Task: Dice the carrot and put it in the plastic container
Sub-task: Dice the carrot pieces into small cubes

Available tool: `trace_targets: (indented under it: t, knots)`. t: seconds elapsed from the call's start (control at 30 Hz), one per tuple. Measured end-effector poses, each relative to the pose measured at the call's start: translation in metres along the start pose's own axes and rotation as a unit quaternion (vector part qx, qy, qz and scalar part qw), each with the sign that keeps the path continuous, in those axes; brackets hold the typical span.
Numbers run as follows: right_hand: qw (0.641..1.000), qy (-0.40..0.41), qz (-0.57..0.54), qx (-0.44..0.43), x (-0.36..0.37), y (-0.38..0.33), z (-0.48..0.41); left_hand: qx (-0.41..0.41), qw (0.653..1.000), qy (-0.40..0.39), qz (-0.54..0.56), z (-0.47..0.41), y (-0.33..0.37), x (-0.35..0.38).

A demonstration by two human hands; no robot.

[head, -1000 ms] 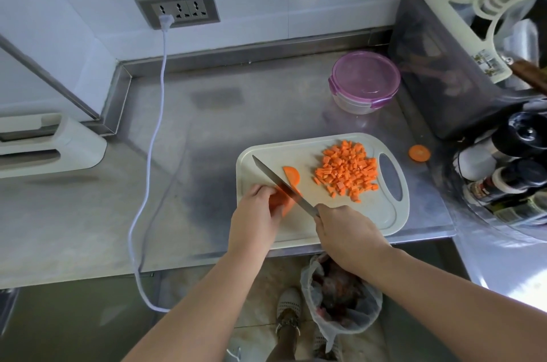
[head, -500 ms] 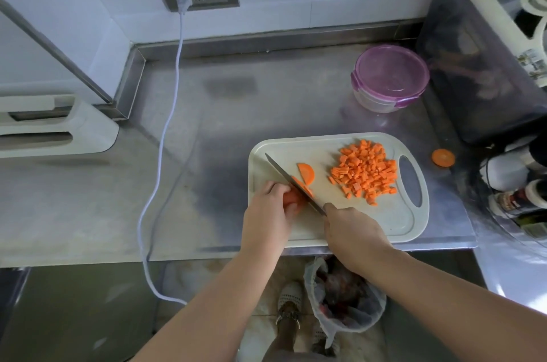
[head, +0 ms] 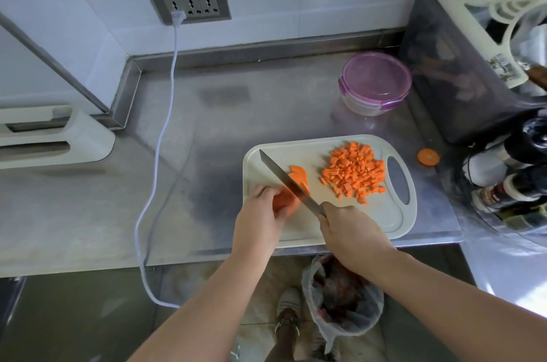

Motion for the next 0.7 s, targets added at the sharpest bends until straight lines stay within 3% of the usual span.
trace_targets:
  t: [0.7]
  knots:
    - [0.997,-0.029,0.075,-0.004,0.013,0.003,-0.008,-0.012,1.0,0.001,-0.016,-0.004,-0.002,0.003]
Point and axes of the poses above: each hand's wrist, its own z-axis away from the middle knuckle, its own x-axis out of the palm, y = z × x, the point moved 3 cm from there along -z, towards the middle knuckle, and after that the axes turned 7 degrees about -y, right-handed, at the moved point
